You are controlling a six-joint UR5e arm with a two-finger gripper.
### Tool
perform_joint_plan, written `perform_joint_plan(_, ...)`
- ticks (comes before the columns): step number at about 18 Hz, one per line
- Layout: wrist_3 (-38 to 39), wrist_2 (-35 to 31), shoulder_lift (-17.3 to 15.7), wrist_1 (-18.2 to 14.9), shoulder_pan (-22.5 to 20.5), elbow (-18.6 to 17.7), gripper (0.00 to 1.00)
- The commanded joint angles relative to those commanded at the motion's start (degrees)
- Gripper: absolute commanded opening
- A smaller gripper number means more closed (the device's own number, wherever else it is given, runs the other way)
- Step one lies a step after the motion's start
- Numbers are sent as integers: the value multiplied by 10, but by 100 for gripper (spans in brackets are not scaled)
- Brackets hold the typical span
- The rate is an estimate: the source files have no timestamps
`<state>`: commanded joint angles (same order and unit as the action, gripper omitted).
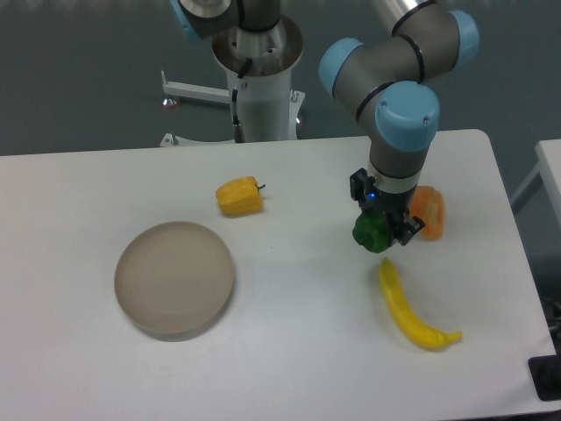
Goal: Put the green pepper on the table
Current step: 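Carry the held green pepper toward the yellow pepper and lower it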
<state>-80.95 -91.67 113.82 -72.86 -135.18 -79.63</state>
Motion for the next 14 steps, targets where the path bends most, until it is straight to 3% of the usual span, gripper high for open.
perform_joint_plan(4,7,1,-1,-3,0,0,18)
perform_joint_plan(6,10,3,-4,-30,0,-2,18)
perform_joint_plan(8,10,3,-5,-32,-1,-9,18)
perform_joint_plan(14,7,5,-16,-33,0,-50,17)
